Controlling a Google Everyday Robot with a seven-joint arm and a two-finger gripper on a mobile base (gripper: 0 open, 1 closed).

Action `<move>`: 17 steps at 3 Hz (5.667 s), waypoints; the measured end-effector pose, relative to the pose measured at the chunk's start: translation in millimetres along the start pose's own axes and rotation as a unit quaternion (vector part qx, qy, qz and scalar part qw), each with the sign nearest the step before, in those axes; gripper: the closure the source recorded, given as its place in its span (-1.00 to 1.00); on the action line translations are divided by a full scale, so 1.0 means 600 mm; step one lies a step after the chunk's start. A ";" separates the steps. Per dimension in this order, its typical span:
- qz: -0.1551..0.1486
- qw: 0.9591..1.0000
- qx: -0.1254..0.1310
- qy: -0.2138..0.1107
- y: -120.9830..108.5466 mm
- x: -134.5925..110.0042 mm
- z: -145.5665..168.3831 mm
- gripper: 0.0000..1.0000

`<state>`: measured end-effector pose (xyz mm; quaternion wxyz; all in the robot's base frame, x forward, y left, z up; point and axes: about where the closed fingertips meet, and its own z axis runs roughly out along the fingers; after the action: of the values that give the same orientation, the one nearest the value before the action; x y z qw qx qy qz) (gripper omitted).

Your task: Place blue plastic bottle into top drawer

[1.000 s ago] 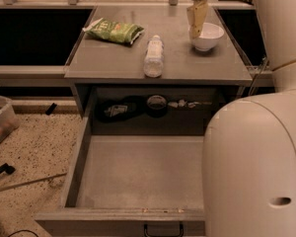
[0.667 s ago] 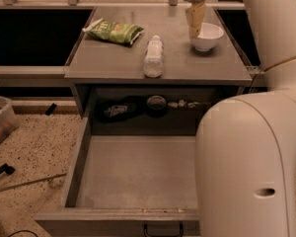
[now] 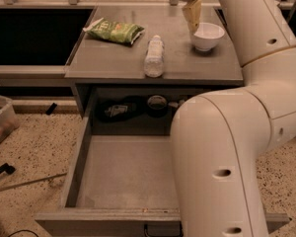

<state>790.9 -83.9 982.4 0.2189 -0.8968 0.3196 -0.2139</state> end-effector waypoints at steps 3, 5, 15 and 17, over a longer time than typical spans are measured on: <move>-0.111 0.989 -0.042 -0.092 -0.019 -0.108 0.090 -1.00; -0.125 0.985 -0.042 -0.109 -0.023 -0.124 0.120 -1.00; -0.085 0.983 -0.086 -0.137 0.032 -0.135 0.243 0.31; -0.085 0.983 -0.085 -0.137 0.026 -0.137 0.223 1.00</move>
Offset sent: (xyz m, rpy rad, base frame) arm 0.0048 0.0608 -0.0375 -0.0984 0.2219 0.3263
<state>795.7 -5.8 845.5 0.1643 -0.9568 0.2265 -0.0788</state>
